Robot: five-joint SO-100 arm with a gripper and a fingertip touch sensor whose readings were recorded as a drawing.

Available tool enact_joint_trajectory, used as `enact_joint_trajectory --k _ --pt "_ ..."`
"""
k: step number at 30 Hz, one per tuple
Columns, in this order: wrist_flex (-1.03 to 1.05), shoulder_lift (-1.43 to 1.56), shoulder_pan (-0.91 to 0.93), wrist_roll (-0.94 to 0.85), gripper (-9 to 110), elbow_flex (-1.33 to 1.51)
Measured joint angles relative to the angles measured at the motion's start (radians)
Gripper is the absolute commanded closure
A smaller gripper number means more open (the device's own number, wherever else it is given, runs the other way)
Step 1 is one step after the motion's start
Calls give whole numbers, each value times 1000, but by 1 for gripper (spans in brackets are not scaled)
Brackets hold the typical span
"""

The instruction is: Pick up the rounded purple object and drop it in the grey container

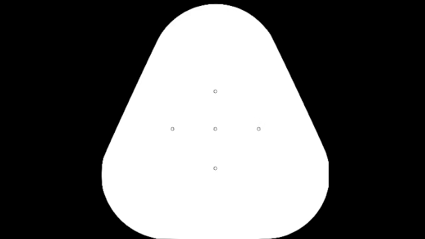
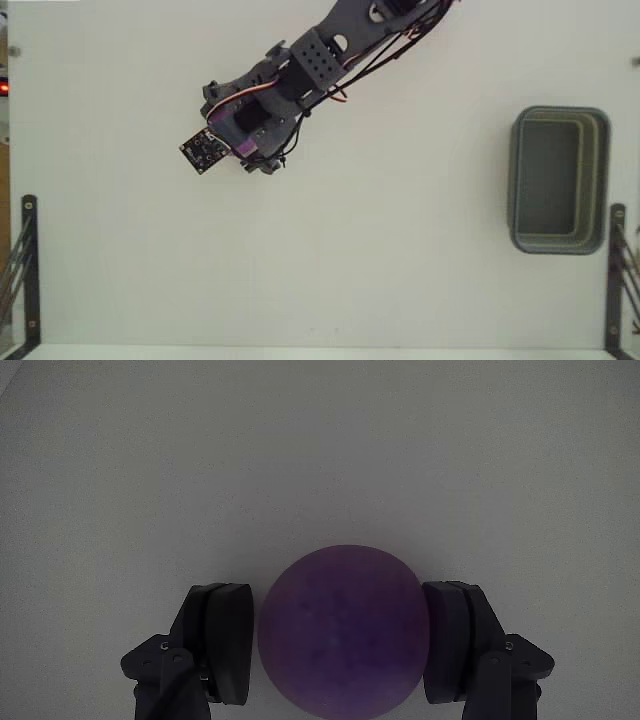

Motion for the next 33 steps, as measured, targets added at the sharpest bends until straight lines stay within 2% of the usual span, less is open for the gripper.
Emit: enact_joint_trajectory --k 33 --pt "-3 0 0 0 0 0"
